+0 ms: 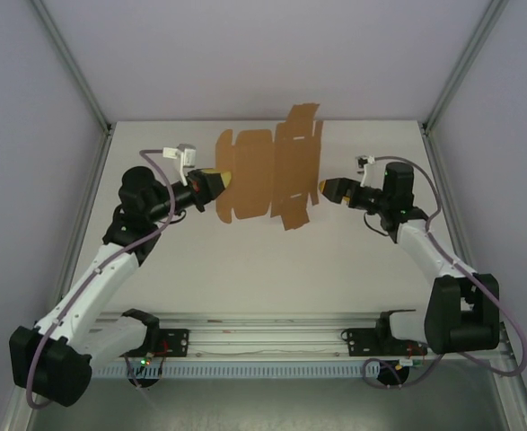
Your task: Assemble paper box
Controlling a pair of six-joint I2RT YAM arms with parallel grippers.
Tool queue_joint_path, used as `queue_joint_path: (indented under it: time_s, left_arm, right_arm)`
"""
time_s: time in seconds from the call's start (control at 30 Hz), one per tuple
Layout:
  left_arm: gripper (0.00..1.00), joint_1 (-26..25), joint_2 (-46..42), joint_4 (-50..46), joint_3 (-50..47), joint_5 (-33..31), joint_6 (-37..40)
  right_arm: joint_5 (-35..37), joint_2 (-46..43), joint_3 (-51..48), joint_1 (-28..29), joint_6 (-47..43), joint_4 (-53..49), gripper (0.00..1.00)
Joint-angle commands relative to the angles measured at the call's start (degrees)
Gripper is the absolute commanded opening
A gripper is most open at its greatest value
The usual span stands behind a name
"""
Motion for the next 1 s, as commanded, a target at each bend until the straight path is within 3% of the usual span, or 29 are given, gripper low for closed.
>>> queue_joint_path:
  time_s: [0.0,0.2,0.47,0.53,0.67,0.73,0.83,0.97]
  left_arm:
    - [0.0,-0.21,-2.44,4.95,-1.17,2.67,-0.44]
    - [0.0,-0.19,-2.95,5.83,-1.52,3.81,-0.31]
    - [0.0,-0.25,-4.94,5.64,-2.07,2.44,1.06]
    - [0.0,-0.2,-5.57,4.94,-1.97,1.06,1.12]
    - [0.0,-0.24,-5.93,0.12,-0.93,-6.2,1.4]
    - [0.0,-0.23,-5.77,-1.22,-0.84,-8.93,1.12]
    - [0.0,-0.17,-4.99,-1.05,-1.09,-9.14,0.44]
    - [0.0,-0.2,-4.75,-3.41,-1.73,-13.12,1.35]
  right_arm:
    - [-5.16,0.33,2.47,-0.46,-1.99,3.24,0.81]
    - [-13.33,1.99,4.49,-0.41,-0.9,8.76,0.73]
    - [-16.18,4.57,7.74,-0.45,-1.92,8.47,0.62]
    - [-16.48,4.61,8.02,-0.46,-1.95,8.53,0.48]
    - [-16.74,3.8,7.78,-0.48,-3.48,6.62,0.39]
    - [-16.61,2.97,7.35,-0.46,-4.55,5.41,0.27]
    - [-16.72,2.05,6.86,-0.46,-4.71,5.16,0.02]
    - [-11.76,1.24,7.28,-0.46,-7.02,0.22,0.0]
